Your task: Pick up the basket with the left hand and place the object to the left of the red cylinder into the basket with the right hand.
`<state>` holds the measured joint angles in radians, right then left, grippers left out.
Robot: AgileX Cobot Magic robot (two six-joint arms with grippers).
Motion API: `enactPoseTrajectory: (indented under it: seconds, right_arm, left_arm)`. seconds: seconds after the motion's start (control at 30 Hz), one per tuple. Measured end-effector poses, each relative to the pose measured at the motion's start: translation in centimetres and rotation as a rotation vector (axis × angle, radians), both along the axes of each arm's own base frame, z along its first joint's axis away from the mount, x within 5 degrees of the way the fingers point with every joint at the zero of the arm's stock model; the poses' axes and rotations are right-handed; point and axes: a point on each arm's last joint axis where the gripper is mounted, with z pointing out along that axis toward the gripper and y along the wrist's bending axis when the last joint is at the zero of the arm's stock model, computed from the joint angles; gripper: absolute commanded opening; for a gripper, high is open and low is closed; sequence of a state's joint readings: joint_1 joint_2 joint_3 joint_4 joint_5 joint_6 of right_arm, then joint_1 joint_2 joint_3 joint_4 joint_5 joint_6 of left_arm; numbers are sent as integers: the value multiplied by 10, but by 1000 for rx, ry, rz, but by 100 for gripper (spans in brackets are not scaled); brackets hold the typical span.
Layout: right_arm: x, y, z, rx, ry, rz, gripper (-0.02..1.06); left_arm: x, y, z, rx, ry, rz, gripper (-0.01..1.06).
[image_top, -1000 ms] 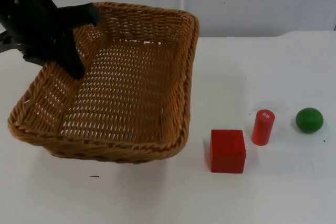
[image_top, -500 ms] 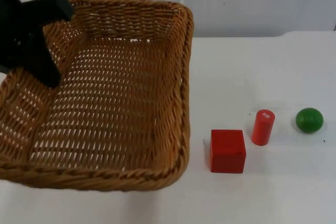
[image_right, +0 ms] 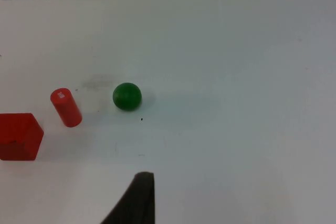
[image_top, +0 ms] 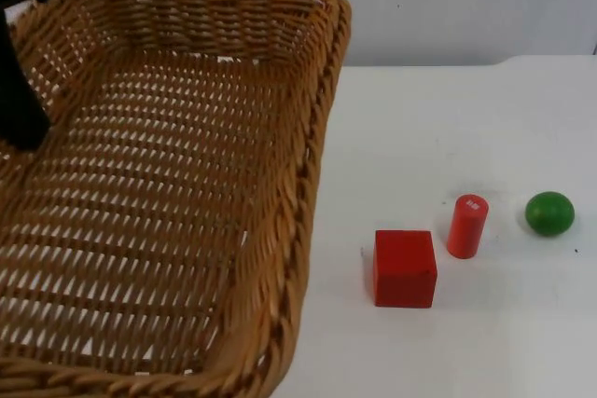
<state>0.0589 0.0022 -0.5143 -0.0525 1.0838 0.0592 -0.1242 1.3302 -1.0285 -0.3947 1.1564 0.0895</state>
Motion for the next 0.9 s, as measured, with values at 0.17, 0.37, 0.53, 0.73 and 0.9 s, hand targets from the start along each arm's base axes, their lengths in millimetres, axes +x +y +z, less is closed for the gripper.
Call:
enactPoseTrajectory:
  seconds: [0.17,0.37,0.53,0.73,0.9]
  right_arm:
    - [0,0,0,0,0,0,105]
    - [0,0,0,0,0,0,105]
    - [0,0,0,0,0,0,105]
    - [0,0,0,0,0,0,105]
    - [0,0,0,0,0,0,105]
  left_arm:
    - [-13,1,13,-5,-30,-10,0]
    - [-25,3,5,-2,-7,-13,0]
    - [-29,2,-6,-12,18,-37,0]
    - [-33,1,-23,-28,31,-13,0]
    - [-31,3,-29,-18,13,25,0]
